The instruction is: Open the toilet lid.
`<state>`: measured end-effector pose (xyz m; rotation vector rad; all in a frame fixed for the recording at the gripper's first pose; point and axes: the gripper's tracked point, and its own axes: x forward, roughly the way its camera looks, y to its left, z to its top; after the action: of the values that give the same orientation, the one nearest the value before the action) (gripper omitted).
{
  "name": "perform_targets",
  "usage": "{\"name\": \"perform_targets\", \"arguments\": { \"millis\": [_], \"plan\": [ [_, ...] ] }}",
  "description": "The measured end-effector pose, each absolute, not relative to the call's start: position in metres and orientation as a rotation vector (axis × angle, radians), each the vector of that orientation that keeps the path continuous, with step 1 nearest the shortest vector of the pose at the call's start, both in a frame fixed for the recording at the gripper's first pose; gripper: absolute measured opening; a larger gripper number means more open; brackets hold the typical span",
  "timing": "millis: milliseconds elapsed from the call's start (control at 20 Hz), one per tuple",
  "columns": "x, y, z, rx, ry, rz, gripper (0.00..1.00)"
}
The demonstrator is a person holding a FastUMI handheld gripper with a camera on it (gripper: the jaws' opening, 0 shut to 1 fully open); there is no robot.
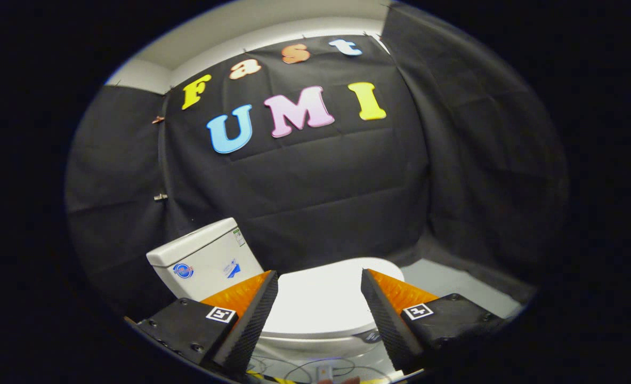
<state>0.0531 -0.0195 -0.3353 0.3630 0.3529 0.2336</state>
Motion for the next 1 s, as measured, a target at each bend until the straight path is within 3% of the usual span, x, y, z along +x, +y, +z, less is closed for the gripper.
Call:
{"name": "perform_targets", "arguments": {
  "millis": [600, 850, 1000],
  "plan": [
    [0.067, -0.106, -0.475, 0.699, 0.716, 0.164, 0.98],
    [0.056, -0.108, -0.537, 0.885, 0.942, 0.14, 0.98],
    [0.057, -0.104, -0.557, 0.964, 0.96, 0.117, 0.98]
  ]
}}
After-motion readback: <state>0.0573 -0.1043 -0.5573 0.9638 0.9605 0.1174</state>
